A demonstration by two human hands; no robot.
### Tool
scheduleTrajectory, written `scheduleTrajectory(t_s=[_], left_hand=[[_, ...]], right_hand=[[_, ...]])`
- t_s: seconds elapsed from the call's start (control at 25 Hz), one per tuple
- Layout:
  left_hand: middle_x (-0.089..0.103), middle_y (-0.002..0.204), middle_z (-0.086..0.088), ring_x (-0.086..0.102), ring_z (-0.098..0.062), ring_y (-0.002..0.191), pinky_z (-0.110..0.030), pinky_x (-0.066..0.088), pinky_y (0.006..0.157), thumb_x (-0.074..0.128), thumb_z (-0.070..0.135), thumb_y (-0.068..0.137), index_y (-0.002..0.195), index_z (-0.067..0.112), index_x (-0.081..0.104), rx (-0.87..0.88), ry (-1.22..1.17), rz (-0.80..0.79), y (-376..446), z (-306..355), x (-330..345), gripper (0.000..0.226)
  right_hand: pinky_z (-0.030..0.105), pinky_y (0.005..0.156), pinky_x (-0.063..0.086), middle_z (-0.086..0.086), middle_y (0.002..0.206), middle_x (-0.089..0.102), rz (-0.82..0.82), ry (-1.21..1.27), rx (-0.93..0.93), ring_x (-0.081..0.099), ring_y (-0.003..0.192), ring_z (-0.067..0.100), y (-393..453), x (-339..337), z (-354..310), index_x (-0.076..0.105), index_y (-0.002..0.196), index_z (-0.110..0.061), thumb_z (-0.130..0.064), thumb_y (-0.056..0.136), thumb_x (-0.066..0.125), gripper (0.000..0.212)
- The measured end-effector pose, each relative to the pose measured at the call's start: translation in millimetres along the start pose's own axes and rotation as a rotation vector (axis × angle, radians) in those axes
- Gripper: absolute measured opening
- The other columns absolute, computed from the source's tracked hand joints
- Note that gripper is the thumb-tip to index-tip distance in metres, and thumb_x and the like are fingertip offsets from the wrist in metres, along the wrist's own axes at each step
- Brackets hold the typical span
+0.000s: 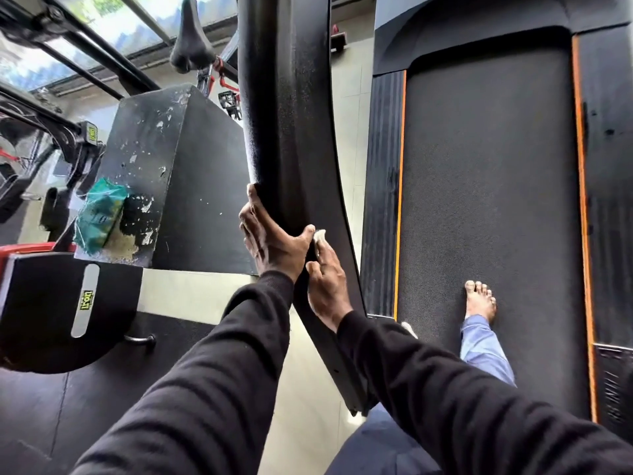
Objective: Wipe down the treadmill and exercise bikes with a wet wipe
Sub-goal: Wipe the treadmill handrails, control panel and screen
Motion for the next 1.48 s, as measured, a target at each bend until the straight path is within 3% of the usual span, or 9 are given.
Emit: scheduleTrajectory(t_s=[0.08, 0.2, 0.32, 0.44, 0.52, 0.72, 1.16, 1.28, 1.48], left_hand=[[0.038, 0.137, -0.012, 0.037, -0.028, 0.127, -0.04, 0.031, 0.108, 0.085, 0.033, 0.062, 0.156, 0.016, 0.019, 0.044, 0.031, 0.017, 8, 9, -4, 0.116], [0.035, 0.141, -0.013, 0.035, -0.029, 0.128, -0.038, 0.029, 0.108, 0.085, 0.032, 0.062, 0.156, 0.016, 0.02, 0.085, 0.074, 0.038, 20, 23, -7, 0.115], [0.029, 0.147, -0.015, 0.032, -0.03, 0.132, -0.037, 0.025, 0.111, 0.084, 0.031, 0.064, 0.156, 0.016, 0.016, 0.1, 0.097, 0.035, 33, 36, -4, 0.116], [0.025, 0.151, -0.016, 0.031, -0.033, 0.135, -0.04, 0.026, 0.112, 0.082, 0.033, 0.066, 0.157, 0.018, 0.011, 0.095, 0.144, 0.045, 38, 41, -1, 0.116], [0.025, 0.152, -0.017, 0.032, -0.034, 0.135, -0.041, 0.028, 0.111, 0.08, 0.036, 0.068, 0.157, 0.019, 0.011, 0.1, 0.171, 0.061, 37, 41, 0, 0.115], [0.031, 0.148, -0.019, 0.034, -0.034, 0.132, -0.043, 0.03, 0.11, 0.079, 0.038, 0.068, 0.156, 0.016, 0.018, 0.121, 0.166, 0.117, 38, 39, 2, 0.109], [0.035, 0.146, -0.02, 0.035, -0.033, 0.127, -0.046, 0.034, 0.107, 0.081, 0.037, 0.065, 0.154, 0.013, 0.024, 0.141, 0.15, 0.145, 39, 37, 5, 0.108], [0.035, 0.145, -0.02, 0.034, -0.031, 0.127, -0.046, 0.034, 0.107, 0.081, 0.037, 0.066, 0.154, 0.013, 0.024, 0.141, 0.148, 0.147, 40, 36, 5, 0.108], [0.035, 0.145, -0.021, 0.035, -0.034, 0.129, -0.046, 0.033, 0.108, 0.081, 0.037, 0.066, 0.154, 0.013, 0.023, 0.163, 0.139, 0.153, 40, 33, 7, 0.108]], right_hand=[[0.022, 0.119, 0.013, -0.006, 0.159, 0.019, -0.028, -0.012, -0.011, 0.016, 0.147, 0.006, 2, 0, 5, 0.024, 0.153, -0.016, -0.012, 0.096, 0.039, 0.059], [0.021, 0.105, 0.028, 0.0, 0.151, 0.039, -0.058, -0.031, 0.149, 0.037, 0.138, 0.016, 12, -10, 14, 0.037, 0.146, -0.02, -0.02, 0.101, 0.037, 0.046], [0.016, 0.097, 0.028, -0.003, 0.143, 0.033, -0.032, -0.061, -0.015, 0.044, 0.118, 0.006, 13, -9, -4, 0.029, 0.151, -0.022, -0.018, 0.1, 0.04, 0.052], [0.019, 0.09, 0.031, -0.001, 0.137, 0.035, -0.039, -0.082, 0.069, 0.05, 0.114, 0.015, 21, -11, 8, 0.031, 0.15, -0.025, -0.024, 0.102, 0.038, 0.048], [0.018, 0.098, 0.028, -0.001, 0.144, 0.037, -0.031, -0.066, 0.096, 0.043, 0.13, 0.017, 28, -13, 10, 0.033, 0.15, -0.024, -0.024, 0.102, 0.038, 0.048], [0.021, 0.118, 0.008, 0.001, 0.163, 0.011, -0.115, -0.047, 0.065, 0.01, 0.148, 0.011, 40, -12, 3, 0.013, 0.155, -0.015, -0.02, 0.103, 0.035, 0.057], [0.028, 0.118, 0.021, 0.001, 0.156, 0.032, 0.007, -0.044, 0.083, 0.029, 0.143, 0.013, 67, -22, 10, 0.028, 0.152, -0.017, -0.022, 0.101, 0.043, 0.053], [0.026, 0.119, 0.016, 0.005, 0.16, 0.022, -0.058, -0.095, 0.082, 0.021, 0.147, 0.016, 79, -19, 13, 0.021, 0.153, -0.013, -0.022, 0.103, 0.038, 0.054], [0.029, 0.112, 0.028, 0.008, 0.148, 0.042, -0.015, -0.112, 0.118, 0.038, 0.137, 0.023, 93, -28, 16, 0.032, 0.149, -0.012, -0.016, 0.1, 0.04, 0.05]])
Point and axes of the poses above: each hand's wrist, its own y-axis towards the middle knuckle, its own x-axis out of the palm, z = x × y, the point moved 5 cm from there along y, towards the middle knuckle
